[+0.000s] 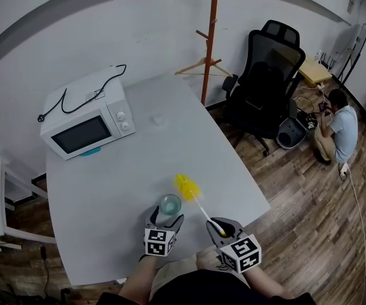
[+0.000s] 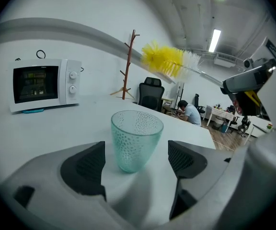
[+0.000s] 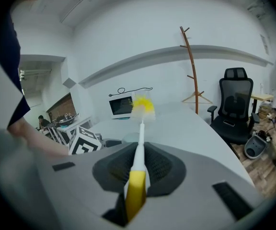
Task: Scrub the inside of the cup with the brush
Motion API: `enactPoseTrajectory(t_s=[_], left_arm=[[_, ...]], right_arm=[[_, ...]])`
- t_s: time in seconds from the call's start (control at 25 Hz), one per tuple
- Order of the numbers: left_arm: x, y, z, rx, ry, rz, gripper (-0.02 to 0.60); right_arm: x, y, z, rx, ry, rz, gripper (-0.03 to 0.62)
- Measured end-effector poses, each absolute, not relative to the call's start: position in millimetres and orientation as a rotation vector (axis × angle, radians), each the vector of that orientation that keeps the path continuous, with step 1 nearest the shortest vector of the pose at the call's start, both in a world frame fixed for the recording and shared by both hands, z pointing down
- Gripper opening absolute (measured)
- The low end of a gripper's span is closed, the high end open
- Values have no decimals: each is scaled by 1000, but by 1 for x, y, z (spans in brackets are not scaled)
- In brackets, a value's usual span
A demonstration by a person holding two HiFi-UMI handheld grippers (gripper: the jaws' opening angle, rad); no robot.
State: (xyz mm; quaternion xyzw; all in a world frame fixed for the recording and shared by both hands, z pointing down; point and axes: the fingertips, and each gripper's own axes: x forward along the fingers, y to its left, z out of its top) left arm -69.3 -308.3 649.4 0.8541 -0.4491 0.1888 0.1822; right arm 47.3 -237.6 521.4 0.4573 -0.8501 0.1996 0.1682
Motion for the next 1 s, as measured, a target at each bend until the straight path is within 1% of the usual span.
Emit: enactPoseTrajectory(t_s=[0.24, 0.52, 1.0], left_arm=[[-58, -333, 662, 2440, -1217, 574, 391], [-47, -338, 669, 2467, -1184, 606, 390], [-50, -335, 662, 2486, -1211, 628, 388]], right_arm=[[46, -247, 526, 1299, -2389, 584, 51], [49, -250, 526, 1299, -2382, 577, 51], [47, -243, 526, 1265, -2397, 569, 51]])
